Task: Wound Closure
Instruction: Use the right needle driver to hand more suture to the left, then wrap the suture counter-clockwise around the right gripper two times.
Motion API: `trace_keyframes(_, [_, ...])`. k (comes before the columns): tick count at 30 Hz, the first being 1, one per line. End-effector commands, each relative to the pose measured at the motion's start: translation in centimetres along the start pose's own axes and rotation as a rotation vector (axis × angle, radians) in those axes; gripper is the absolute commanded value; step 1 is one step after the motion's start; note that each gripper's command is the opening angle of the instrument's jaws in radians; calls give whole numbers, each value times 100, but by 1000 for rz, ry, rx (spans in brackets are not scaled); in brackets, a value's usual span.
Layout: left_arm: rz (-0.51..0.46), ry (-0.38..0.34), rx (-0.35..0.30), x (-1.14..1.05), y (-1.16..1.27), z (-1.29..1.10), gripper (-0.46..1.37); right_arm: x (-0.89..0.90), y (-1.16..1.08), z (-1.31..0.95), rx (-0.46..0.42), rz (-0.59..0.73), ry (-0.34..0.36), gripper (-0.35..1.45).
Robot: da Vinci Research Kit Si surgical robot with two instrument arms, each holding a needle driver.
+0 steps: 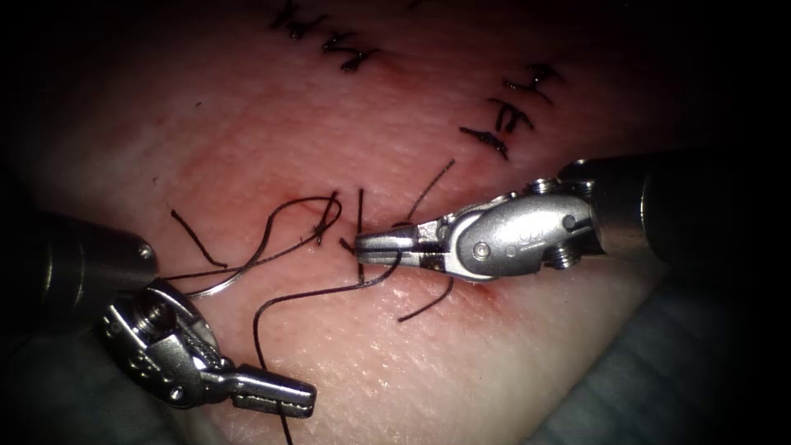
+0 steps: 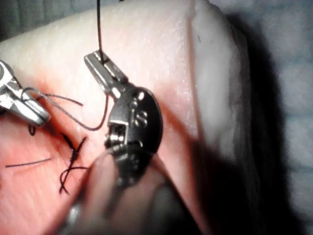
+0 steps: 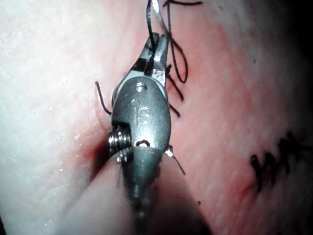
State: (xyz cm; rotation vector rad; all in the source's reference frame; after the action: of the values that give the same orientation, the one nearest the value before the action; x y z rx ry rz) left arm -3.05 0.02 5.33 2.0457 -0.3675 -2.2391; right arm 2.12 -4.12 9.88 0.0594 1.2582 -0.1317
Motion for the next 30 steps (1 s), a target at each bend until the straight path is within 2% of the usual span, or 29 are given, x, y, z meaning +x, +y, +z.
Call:
trace_keyframes(1, [2,-6,2,1,-3,-7,-35,6,-4,-5,-3,12,-3,-27])
trace_keyframes(4, [6,-20,28,5,-11,-24,-35,22,-9,-19,-10,42,1,16])
trace_keyframes(6, [13,-24,48,6,-16,-36,-35,31,-13,-27,-14,58,17,39])
trace_keyframes(7, [11,-30,57,7,-19,-42,-35,37,-15,-33,-20,61,22,62])
trace_keyframes(8, [15,-35,62,7,-21,-46,-35,40,-15,-35,-27,63,23,70])
trace_keyframes(9, [13,-40,74,7,-23,-53,-35,45,-16,-40,-39,67,19,88])
trace_keyframes(10, [11,-42,85,8,-26,-60,-35,50,-17,-45,-64,73,-2,112])
trace_keyframes(13, [16,-54,104,8,-30,-72,-35,58,-18,-55,-114,93,-14,135])
trace_keyframes(15, [16,-62,111,7,-31,-77,-35,60,-16,-64,-160,107,-9,144])
trace_keyframes(20, [20,-66,126,7,-35,-83,-35,60,-10,-84,-194,125,-9,142])
trace_keyframes(26, [20,-70,135,7,-35,-83,-35,44,12,-120,-230,138,33,116])
trace_keyframes(30, [19,-72,144,6,-36,-80,-35,29,26,-126,-238,142,22,105])
